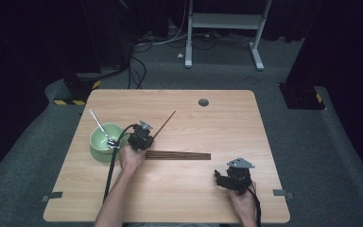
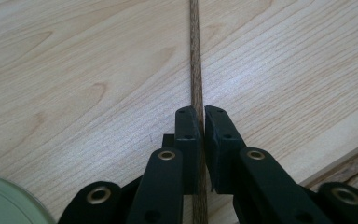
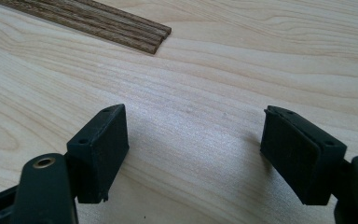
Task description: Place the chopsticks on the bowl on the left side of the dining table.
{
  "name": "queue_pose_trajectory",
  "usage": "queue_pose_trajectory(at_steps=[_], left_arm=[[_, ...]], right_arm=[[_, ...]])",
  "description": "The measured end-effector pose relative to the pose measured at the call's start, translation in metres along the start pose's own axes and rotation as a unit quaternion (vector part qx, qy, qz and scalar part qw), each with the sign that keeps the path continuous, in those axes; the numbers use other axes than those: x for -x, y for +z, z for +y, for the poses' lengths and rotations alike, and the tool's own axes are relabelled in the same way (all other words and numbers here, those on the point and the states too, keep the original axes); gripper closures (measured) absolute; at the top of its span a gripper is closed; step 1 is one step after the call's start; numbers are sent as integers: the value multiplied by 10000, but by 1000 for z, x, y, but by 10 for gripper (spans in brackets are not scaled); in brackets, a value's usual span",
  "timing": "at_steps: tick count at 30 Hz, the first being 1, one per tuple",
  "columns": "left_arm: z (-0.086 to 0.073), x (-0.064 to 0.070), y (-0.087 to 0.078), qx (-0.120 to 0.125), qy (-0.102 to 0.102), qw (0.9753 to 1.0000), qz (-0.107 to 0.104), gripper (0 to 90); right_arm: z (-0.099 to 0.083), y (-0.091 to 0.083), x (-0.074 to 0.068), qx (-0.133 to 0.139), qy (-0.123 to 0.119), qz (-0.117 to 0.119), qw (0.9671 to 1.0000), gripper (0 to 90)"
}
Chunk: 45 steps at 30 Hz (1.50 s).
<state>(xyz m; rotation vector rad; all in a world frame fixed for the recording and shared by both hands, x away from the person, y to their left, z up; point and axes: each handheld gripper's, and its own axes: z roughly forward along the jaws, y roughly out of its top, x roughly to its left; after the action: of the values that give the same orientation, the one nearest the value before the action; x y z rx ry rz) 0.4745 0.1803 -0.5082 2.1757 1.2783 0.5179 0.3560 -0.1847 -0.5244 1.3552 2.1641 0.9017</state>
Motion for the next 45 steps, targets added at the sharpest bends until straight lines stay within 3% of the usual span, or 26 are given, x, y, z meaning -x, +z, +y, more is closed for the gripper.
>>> queue_pose_trajectory(at_steps=[13,45], left_arm=[[-2,0,-6,139,-99,9998,-42,839],[-9,-3,-62,599,251,9976,-218,840]], right_arm=[[0,0,0,0,2,0,10000,225],[0,0,0,2,0,2,10000,226]])
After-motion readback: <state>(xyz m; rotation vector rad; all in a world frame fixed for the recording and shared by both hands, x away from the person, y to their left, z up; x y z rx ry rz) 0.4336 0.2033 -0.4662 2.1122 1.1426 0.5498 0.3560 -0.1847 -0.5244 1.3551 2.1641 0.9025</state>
